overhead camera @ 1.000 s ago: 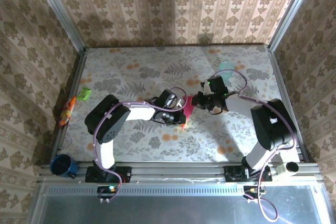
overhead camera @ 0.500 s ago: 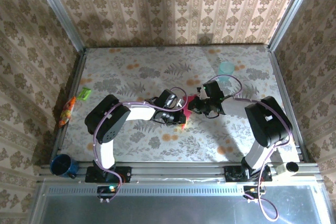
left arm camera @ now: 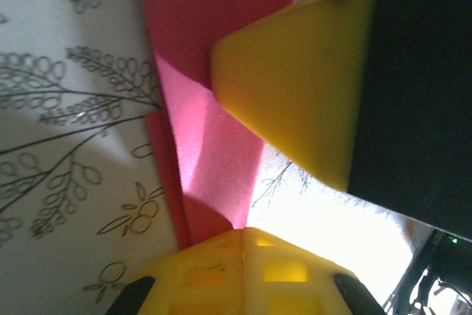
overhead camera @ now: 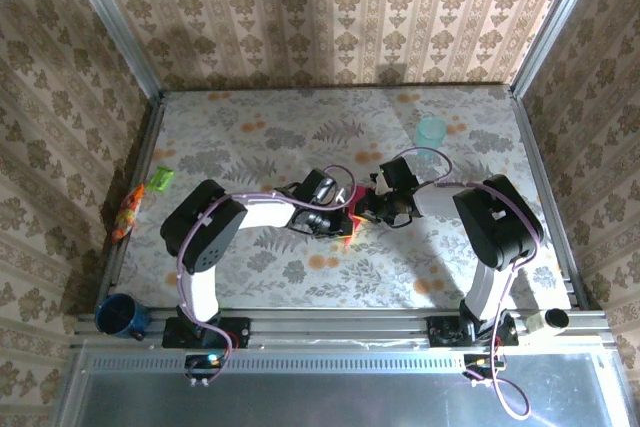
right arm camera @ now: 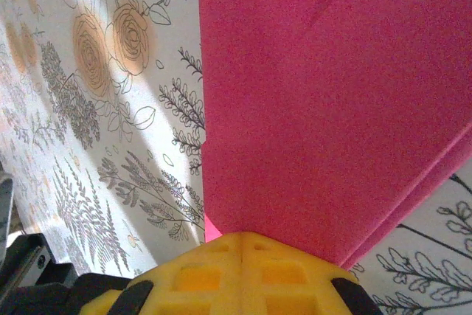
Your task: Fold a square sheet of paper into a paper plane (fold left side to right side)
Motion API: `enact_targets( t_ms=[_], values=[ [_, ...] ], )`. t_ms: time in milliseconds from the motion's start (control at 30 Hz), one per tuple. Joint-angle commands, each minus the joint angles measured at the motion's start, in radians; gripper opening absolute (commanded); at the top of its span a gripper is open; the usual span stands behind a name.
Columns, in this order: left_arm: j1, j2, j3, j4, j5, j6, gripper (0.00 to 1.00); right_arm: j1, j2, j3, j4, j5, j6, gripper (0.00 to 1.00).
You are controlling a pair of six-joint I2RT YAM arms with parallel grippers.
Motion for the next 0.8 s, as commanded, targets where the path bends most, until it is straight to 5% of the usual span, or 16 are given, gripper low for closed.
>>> enact_targets(
  t_ms=[0, 300, 767],
  values=[
    [0.022, -0.056, 0.051, -0.065, 0.050, 0.017, 0.00, -0.003, 0.040, -0.038, -0.099, 0.076, -0.011, 0.00],
    [0.006, -0.111, -0.014, -0.046, 0.158, -0.042, 0.00, -0.007, 0.050, -0.048, -0.086, 0.064, -0.025, 0.00],
    [-0.026, -0.050, -0.042, 0.020, 0.179, -0.093, 0.00, -0.007, 0.063, -0.034, -0.120, 0.066, -0.047, 0.00]
  ],
)
